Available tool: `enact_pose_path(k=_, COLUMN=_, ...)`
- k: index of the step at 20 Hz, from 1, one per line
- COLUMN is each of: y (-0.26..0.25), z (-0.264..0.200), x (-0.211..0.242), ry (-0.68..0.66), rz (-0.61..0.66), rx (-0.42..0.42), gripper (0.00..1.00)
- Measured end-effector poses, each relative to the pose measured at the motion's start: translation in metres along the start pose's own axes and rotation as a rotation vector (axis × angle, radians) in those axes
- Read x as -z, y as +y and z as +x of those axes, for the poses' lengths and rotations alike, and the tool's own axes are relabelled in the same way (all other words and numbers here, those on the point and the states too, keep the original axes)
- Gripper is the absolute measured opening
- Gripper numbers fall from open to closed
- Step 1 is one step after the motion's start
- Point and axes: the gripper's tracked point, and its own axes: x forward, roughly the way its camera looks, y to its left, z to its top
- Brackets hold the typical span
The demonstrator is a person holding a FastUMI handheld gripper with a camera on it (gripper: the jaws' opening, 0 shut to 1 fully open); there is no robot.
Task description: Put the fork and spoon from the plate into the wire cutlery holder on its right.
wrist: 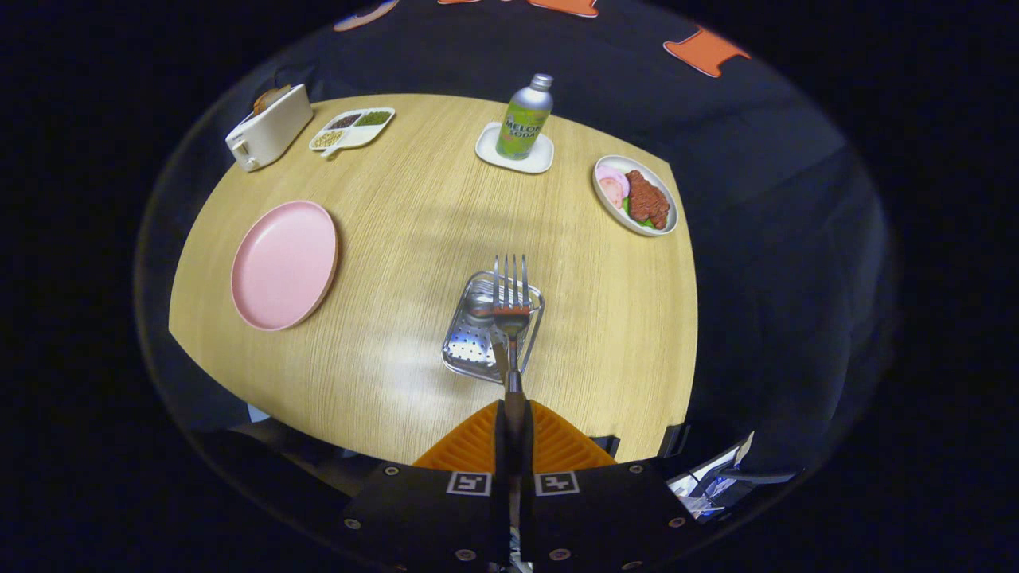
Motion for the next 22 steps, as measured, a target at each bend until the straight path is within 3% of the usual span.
enact_pose_path(k=6, y=0.004, z=0.009, x=0.016, ry=0.141, rz=-0.032, rx=-0.066, gripper=0.05)
enact_pose_path(k=13, y=0.005, z=0.017, x=0.006, ry=0.172, rz=-0.011, rx=-0.093, gripper=0.08)
enact_pose_path(k=22, y=-0.008, z=0.011, x=-0.041, ry=-0.012, rz=0.041, rx=-0.035, gripper=0.11)
